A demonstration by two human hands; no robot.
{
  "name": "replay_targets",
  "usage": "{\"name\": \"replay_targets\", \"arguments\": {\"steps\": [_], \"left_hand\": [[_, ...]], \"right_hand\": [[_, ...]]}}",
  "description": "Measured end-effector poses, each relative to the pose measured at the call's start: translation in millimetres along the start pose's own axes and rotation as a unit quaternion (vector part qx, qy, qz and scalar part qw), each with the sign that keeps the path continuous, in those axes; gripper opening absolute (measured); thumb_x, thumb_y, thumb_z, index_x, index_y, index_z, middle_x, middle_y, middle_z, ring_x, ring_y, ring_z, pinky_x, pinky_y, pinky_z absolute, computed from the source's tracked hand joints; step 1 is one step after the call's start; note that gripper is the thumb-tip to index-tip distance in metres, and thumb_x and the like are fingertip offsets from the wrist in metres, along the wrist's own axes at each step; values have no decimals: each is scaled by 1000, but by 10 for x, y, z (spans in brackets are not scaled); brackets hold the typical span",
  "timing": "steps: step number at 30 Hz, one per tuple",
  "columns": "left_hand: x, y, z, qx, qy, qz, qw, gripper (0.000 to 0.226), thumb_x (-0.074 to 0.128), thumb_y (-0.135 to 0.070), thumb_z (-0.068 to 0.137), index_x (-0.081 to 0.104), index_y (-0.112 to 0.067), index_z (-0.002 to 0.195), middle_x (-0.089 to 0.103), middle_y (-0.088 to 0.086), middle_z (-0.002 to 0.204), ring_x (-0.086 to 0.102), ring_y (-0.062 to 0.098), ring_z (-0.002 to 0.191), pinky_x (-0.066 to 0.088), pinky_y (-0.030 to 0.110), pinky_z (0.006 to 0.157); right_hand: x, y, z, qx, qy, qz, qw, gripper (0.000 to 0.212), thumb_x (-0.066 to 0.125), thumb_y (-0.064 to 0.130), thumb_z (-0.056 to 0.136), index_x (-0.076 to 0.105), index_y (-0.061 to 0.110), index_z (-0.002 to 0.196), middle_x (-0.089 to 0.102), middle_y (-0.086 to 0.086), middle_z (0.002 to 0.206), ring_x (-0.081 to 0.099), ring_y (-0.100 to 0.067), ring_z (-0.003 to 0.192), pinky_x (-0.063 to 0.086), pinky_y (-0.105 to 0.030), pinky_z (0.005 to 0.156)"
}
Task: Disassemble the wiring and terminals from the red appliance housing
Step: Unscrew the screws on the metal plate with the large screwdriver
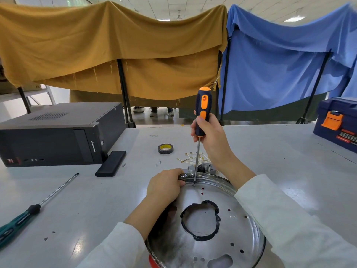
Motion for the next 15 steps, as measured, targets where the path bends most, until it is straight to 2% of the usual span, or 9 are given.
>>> {"name": "replay_targets", "arguments": {"steps": [4, 7, 9, 11, 13, 15], "left_hand": [[7, 5, -1, 1, 1, -2, 1000, 17, 52, -31, 92, 58, -30, 108, 65, 0, 110, 57, 26, 102, 36, 29, 70], [11, 7, 0, 0, 1, -1, 1000, 16, 52, -31, 93, 57, -31, 108, 65, 0, 109, 57, 26, 101, 37, 29, 70], [13, 10, 0, -1, 0, 1, 1000, 17, 52, -31, 93, 57, -32, 109, 65, 0, 109, 57, 26, 101, 37, 29, 70], [11, 10, -2, 0, -1, 3, 1000, 17, 52, -31, 92, 57, -32, 109, 65, 0, 109, 57, 26, 101, 37, 29, 70], [7, 7, -1, 1, -2, 0, 1000, 17, 52, -31, 92, 58, -32, 108, 65, -1, 108, 57, 25, 101, 37, 29, 70], [4, 2, -1, 2, -3, -3, 1000, 16, 52, -31, 92, 58, -31, 107, 65, -1, 108, 57, 25, 101, 36, 29, 69]], "right_hand": [[-35, 20, -2, -8, -11, -102, 995, 14, 59, 20, 93, 49, 18, 103, 51, 0, 72, 49, -9, 62, 46, -22, 61], [-45, 53, -22, -9, -21, -162, 987, 7, 55, 25, 95, 50, 20, 95, 53, 0, 75, 52, -11, 67, 47, -27, 64], [-54, 108, -29, -32, -32, -292, 955, 18, 49, 39, 96, 45, 27, 83, 47, 3, 75, 47, -12, 67, 40, -27, 61], [-78, 156, -40, -49, -45, -440, 896, 26, 44, 51, 94, 42, 29, 82, 46, 7, 73, 47, -9, 64, 35, -26, 55], [-139, 206, -52, -47, -64, -506, 859, 29, 45, 55, 92, 45, 26, 90, 50, 12, 70, 51, -6, 63, 38, -27, 53], [-191, 260, -42, -43, -75, -530, 843, 28, 52, 52, 89, 47, 26, 97, 53, 13, 69, 53, -6, 64, 41, -26, 54]]}}
Point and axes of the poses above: each hand's wrist, its own z-axis towards the middle knuckle, its own x-axis out of the palm, y = z × x, the point moved 10 cm from there along z, towards the middle knuckle
